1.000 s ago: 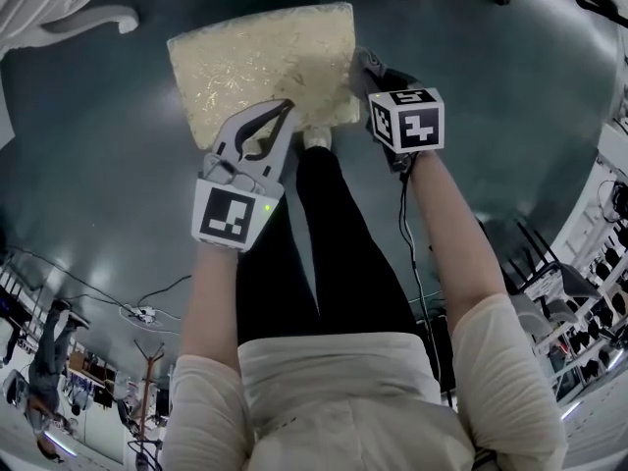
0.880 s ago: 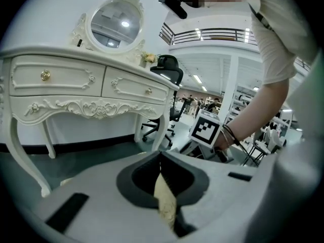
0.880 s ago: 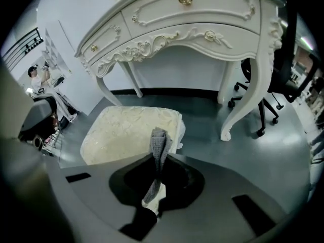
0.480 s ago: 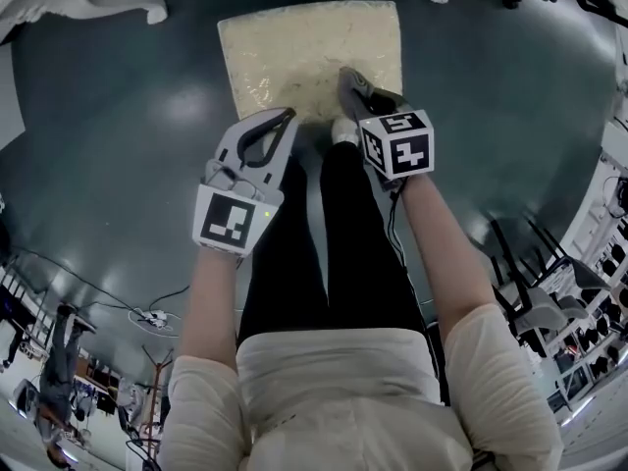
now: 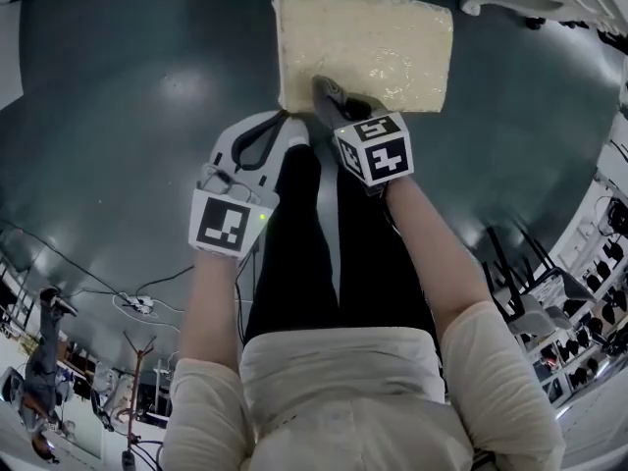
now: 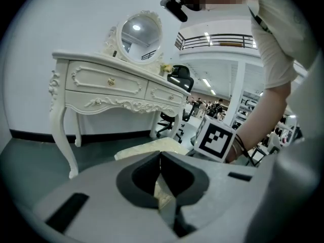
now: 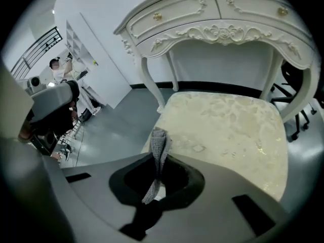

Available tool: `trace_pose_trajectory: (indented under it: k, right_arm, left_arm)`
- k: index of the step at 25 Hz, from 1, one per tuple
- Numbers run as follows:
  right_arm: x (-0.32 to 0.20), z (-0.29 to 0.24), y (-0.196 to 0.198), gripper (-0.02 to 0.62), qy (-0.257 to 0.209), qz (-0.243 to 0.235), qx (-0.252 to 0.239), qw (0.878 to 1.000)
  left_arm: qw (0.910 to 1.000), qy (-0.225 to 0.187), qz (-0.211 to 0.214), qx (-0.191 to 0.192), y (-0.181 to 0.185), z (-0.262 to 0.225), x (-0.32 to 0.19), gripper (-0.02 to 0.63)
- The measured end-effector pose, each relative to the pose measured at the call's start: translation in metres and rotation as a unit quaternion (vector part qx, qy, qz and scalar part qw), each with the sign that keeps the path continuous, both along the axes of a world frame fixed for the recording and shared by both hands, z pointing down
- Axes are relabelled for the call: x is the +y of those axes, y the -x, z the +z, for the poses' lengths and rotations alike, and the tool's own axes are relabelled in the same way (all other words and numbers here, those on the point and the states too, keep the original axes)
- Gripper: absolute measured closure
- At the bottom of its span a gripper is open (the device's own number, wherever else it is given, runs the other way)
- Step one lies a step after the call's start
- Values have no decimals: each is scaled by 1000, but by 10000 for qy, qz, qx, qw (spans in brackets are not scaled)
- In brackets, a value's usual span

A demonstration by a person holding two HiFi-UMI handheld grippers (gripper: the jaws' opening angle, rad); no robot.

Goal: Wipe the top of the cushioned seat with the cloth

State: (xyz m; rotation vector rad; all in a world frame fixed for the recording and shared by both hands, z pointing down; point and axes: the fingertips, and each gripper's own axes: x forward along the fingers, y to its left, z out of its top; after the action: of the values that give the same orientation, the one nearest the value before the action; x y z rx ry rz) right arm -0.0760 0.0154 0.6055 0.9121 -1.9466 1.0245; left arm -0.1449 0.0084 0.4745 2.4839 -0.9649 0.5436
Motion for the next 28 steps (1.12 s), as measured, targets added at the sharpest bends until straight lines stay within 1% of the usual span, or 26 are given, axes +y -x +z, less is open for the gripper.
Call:
trace_pose_trajectory:
  k: [3,6,9,11,14,18,28]
  right_arm:
    - [4,9,31,569,49,-180,-83,9998]
    - [4,18,52,568,87,-255,-162,9995]
    - [1,27,63,569,110,-263,-214,9994]
    - [-1,32,65,568,117,-275,-184,9994]
    - [-6,36,58,569,116,-342,-103,9993]
    - [-8,35,41,568,96,-403,-113,9991]
    - [-7,31,-9,569,73,-130,-149,9998]
  left_arm:
    - [9999,64,-103,35,17,8,5,604]
    - [9997,134,-193,4,33,18,9,603]
    - [9996,144,-250,-63,45,26,11,604]
    - [9994,146,-322,-21,48,29,10,603]
    - [9990,162,-417,82,46,31,8,604]
    - [9987,167,-457,142,32,30,6,603]
    - [9992,156,-372,71,-6,30,2,604]
